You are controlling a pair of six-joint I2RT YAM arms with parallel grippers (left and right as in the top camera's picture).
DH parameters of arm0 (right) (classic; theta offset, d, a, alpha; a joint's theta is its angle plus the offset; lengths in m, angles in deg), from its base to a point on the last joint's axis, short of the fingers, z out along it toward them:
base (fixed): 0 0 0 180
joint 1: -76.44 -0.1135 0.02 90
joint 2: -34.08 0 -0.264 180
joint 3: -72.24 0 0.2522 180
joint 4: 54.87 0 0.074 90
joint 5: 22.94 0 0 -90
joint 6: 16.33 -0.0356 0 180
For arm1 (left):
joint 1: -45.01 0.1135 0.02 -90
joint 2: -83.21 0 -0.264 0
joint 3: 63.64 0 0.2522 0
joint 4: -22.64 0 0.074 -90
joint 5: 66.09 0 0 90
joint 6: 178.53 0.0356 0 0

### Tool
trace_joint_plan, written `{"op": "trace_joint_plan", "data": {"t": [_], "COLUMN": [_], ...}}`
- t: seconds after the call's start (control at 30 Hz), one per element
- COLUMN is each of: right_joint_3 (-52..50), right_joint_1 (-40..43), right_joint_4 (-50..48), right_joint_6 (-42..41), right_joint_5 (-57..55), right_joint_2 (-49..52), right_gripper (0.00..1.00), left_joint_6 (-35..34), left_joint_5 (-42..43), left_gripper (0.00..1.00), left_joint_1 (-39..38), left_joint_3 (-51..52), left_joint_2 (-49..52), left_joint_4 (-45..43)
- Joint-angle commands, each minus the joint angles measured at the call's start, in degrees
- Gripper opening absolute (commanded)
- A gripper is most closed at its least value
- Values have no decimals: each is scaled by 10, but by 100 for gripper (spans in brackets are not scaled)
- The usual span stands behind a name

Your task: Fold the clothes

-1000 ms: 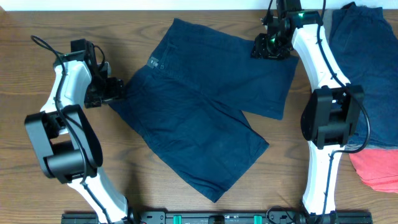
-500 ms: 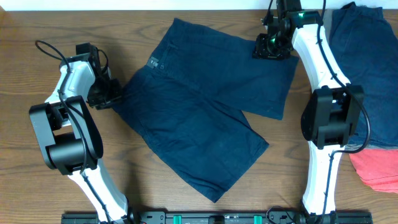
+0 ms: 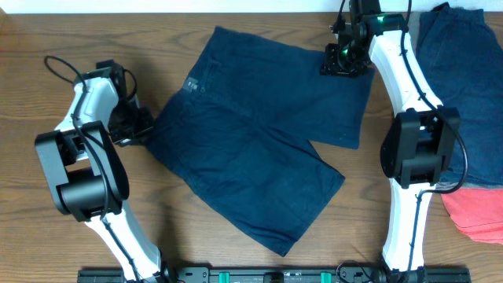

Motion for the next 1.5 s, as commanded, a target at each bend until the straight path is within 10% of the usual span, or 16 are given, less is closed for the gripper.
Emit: {"op": "trace_joint_plan", "data": {"t": [0.0, 0.5, 0.63, 0.8, 1.47], "right_joint_3": [12, 12, 12, 12, -77], "right_joint_1": [-5, -37, -49, -70, -266], "right_joint_4": [4, 30, 68, 131, 155], "right_joint_6": [1, -45, -42, -35, -30], "right_joint_5": [-2, -47, -46, -21, -88], "right_joint_2": [-1, -1, -1, -1, -1], "right_gripper": [33, 36, 66, 70, 70], "left_joint_6": [-46, -20, 14, 19, 18], "left_joint_5": [-8, -7, -7, -8, -7], "left_gripper": [6, 7, 53, 89, 98], "left_joint_1": [31, 120, 112, 106, 89], "left_joint_3": [5, 20, 20, 19, 8], "left_joint_2": [7, 3, -19, -72, -376], "left_joint_4": [23, 73, 85, 91, -24]}}
